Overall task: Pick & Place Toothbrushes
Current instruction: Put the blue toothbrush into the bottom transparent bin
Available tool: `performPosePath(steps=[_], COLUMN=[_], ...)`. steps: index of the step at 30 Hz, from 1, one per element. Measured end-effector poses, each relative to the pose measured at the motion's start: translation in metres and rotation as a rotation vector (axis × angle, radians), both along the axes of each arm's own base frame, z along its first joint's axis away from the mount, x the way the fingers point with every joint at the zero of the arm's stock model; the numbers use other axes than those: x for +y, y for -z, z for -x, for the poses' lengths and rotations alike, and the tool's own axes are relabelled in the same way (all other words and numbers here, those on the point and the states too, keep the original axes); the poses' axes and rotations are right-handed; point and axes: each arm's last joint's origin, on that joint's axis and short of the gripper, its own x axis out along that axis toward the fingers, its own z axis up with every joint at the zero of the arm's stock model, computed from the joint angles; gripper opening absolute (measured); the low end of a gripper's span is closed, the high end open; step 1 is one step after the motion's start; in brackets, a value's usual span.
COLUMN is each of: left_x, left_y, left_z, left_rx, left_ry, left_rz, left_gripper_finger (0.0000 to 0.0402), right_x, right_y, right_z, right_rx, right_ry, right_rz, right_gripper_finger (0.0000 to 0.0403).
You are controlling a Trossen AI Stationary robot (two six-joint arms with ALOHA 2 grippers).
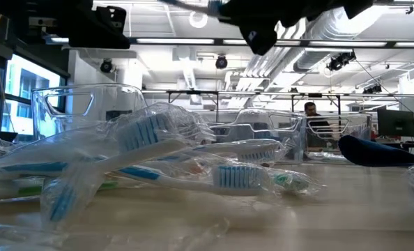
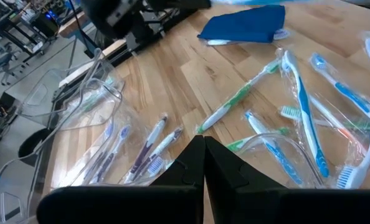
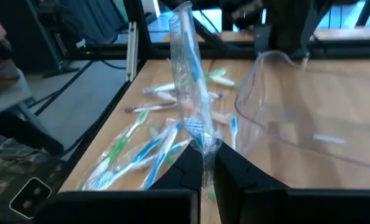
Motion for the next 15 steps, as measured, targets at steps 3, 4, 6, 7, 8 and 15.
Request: performPosePath(steps=[3,4,6,7,8,15], left_x=[0.0,0.0,0.002,0.003,0.004,0.019], left_y=[0.0,-0.001,-0.002,-0.003,-0.004,-0.007], left_z=[0.0,0.0,-0.001,-0.001,-0.001,-0.004], left_rx=[-0.002,-0.007,-0.027,-0.038,-0.048,-0.067], left_ry=[-0.012,-0.033,-0.105,-0.149,-0.187,-0.278], left_rz=[0.01,0.032,0.081,0.097,0.101,0.181], left_gripper_finger=[0.0,0.0,0.0,0.0,0.0,0.0033], right_x=[-0.003,-0.004,-0.006,-0.006,-0.006,-0.017], right_y=[-0.005,-0.007,-0.009,-0.01,-0.011,-0.016], right_z=[0.003,0.004,0.005,0.006,0.008,0.014], right_rx=[-0.009,-0.01,-0.014,-0.012,-0.011,0.016], right_ry=[0.003,0.005,0.001,-0.002,-0.008,0.007], right_rz=[0.004,0.005,0.021,0.033,0.047,0.084], right_gripper_finger=[0.001,0.001,0.001,0.001,0.001,0.001])
